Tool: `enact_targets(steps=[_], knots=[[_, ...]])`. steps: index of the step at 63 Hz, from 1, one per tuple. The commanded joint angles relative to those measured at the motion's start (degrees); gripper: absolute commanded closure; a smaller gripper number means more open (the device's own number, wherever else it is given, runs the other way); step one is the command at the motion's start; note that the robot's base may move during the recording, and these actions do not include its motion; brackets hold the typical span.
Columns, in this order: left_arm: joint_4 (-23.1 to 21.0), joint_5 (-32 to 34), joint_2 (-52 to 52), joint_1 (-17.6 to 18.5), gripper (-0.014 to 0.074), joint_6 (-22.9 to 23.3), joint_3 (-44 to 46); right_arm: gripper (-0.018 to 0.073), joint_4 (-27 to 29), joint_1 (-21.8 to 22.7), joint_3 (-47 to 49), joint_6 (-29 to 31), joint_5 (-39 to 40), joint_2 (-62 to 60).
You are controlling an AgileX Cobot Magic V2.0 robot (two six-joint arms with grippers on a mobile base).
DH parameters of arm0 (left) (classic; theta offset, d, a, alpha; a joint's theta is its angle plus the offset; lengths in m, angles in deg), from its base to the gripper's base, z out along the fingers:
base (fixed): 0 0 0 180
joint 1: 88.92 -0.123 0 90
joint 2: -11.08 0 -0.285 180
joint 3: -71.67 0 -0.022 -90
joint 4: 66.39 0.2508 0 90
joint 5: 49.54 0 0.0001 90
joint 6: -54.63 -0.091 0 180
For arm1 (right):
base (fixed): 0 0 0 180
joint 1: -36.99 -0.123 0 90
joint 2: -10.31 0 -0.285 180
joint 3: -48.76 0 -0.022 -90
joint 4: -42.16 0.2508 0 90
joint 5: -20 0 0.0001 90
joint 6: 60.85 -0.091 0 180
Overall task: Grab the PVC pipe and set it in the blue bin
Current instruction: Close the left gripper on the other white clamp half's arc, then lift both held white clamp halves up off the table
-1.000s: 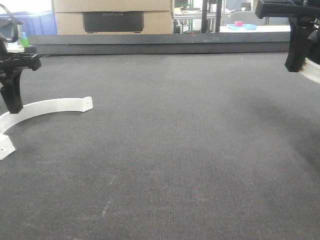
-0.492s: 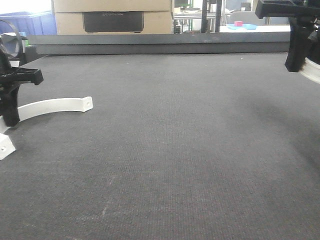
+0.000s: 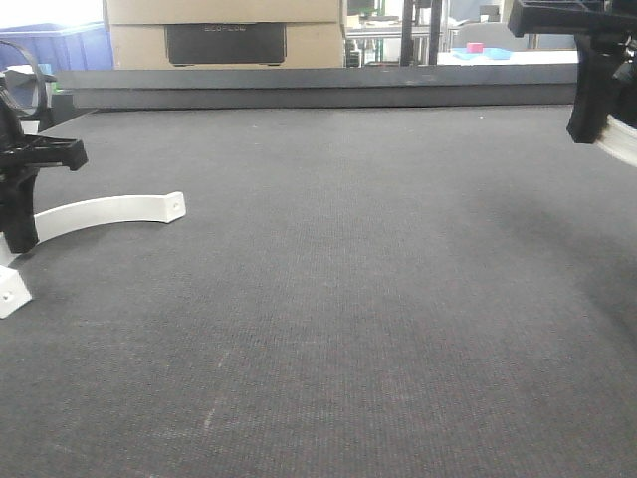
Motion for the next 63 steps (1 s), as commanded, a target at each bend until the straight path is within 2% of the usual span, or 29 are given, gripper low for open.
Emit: enact_targets(steps=[1,4,9,22,38,51,63], knots=[[-0.23,-0.59,1.91,0.22,0.0615,0.55,-0.53,0.0727,-0.31,0.00,0.16,0.23,0.30,-0.58],[-0.23,-0.99,1.91,0.22,0.0631,0.55,-0.53,0.0727,-0.31,0.00,0.16,0.23,0.16,-0.58],[-0.23,-2.26,1.81,0.22,0.0709,0.55,-0.42,0.0727,-0.31,0.00,0.16,0.23,0.16,-0.58],[-0.34,-3.20,-1.80,0.22,0.0707,0.55,-0.42,0.0727,-0.31,0.00,0.16,0.23,0.63,-0.58],[-0.34,-2.14,-13.25,0.22,0.0707,0.28,-0.42,0.0727,-0.31,0.00,0.28,0.23,0.05,-3.61],[-0.34,2.61,-21.40,0.22,0.0707,0.01,-0.42,0.0727,-2.04,0.00,0.28,0.23,6.63,-9.90],[-0.72,11.24,-28.05,0.22,0.0707,-0.03,-0.42,0.0727,-6.27,0.00,0.17,0.23,15.61,-16.05]])
